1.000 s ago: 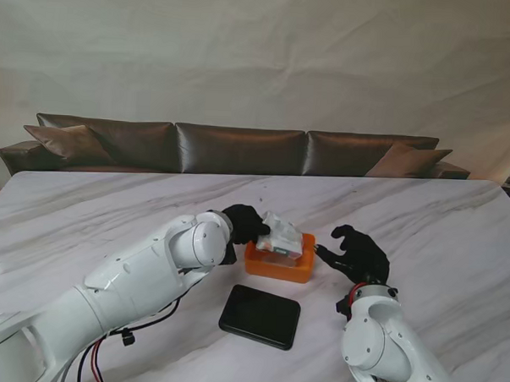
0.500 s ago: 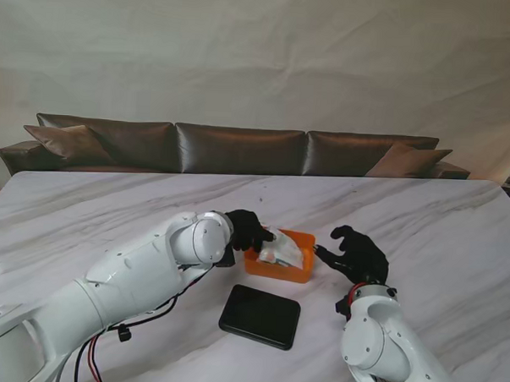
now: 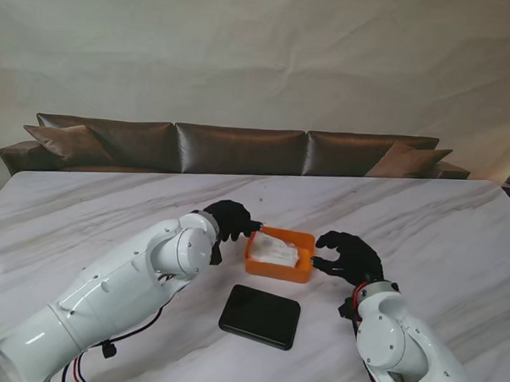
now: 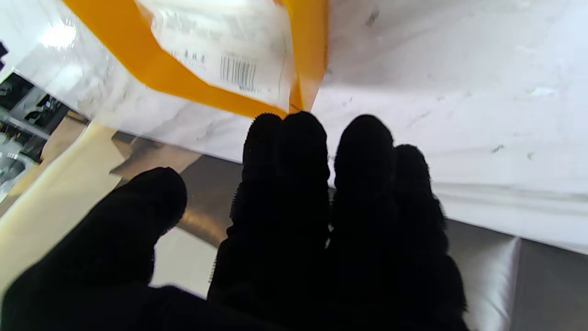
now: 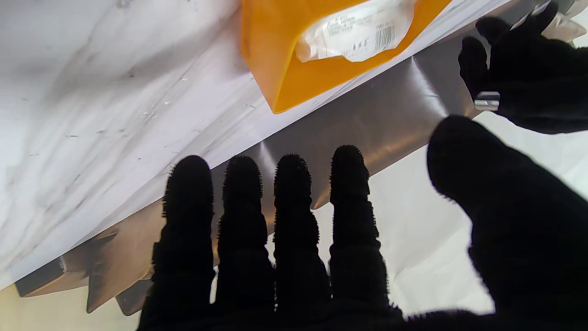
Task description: Refill a tissue box and feed the first sheet
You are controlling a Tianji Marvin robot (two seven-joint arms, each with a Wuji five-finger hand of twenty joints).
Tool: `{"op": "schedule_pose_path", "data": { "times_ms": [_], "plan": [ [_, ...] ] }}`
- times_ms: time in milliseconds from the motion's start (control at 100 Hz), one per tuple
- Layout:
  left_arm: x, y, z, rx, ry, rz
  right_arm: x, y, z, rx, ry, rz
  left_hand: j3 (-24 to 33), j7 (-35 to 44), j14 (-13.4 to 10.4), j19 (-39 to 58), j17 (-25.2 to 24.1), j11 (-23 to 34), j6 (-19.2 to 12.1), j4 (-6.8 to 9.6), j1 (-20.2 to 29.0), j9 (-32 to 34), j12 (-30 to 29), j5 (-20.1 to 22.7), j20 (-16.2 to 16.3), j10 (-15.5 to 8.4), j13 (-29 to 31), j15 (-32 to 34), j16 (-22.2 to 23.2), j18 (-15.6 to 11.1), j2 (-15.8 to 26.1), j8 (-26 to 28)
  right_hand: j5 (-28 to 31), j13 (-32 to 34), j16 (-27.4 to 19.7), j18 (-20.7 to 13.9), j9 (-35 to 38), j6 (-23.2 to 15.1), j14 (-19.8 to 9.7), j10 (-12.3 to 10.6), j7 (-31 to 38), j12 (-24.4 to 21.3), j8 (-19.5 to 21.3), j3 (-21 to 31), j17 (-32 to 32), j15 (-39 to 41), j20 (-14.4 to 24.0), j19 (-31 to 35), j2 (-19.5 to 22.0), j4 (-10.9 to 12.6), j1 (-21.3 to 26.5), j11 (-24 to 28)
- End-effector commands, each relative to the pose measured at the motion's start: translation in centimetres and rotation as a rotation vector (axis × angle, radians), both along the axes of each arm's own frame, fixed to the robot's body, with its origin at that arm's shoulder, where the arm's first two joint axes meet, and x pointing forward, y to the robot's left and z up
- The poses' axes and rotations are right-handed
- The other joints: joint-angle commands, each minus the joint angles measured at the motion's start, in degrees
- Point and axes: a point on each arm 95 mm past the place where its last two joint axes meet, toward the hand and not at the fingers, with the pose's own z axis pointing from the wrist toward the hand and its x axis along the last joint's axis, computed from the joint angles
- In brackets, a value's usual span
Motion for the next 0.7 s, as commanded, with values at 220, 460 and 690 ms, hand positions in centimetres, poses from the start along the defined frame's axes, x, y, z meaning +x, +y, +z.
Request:
{"op": "schedule_pose_path", "data": {
  "times_ms": [220,460,690],
  "plan": [
    [-4.2,2.3,-2.3,-0.094,-0.127,0.032,1.9,-0.1,0.1,-0.176,-0.016,0.148,-0.1,-0.1,7.7,107.0,-19.0,-6.5,-2.0,-2.38,0.6,-10.6,-4.8,-4.6,8.8,1.3,-10.9,-9.5,-1.3,1.7,1.2,-0.1,5.8,-5.5,-6.0,-1.6,-0.9,-3.5,-6.9,-7.1,2.7,-2.2,0.3,14.6,-6.6,-5.5,-2.5,-10.1,-17.7,-4.9,10.4,-0.5],
    [-6.8,4.4,-4.3,-0.139,-0.21,0.111,3.3,1.0,-0.6,-0.227,-0.022,0.252,0.8,-0.2,8.1,105.3,-20.8,-7.1,-0.7,-2.18,0.6,-9.9,-5.9,-3.6,9.9,1.8,-10.9,-10.5,-1.7,3.7,0.9,-0.1,9.6,-2.0,-8.8,-2.5,3.7,-7.4,-12.4,-11.2,2.7,-4.7,-2.6,19.3,-10.5,-9.9,-10.4,-19.2,-27.6,-6.7,18.0,-3.1],
    [-8.2,5.9,-6.0,-0.196,-0.309,0.174,4.1,1.8,-1.4,-0.302,-0.011,0.323,4.2,-1.2,7.7,93.8,-33.2,-7.4,-0.4,-3.06,0.7,-12.1,-6.8,-4.8,10.4,2.2,-15.0,-14.0,-2.9,9.9,-0.8,-1.1,14.4,5.5,-9.0,-3.0,10.4,-10.3,-13.9,-12.7,4.8,-4.6,-2.8,20.9,-12.2,-10.0,-18.9,-23.6,-29.9,-6.5,21.0,-4.3]
  ]
}}
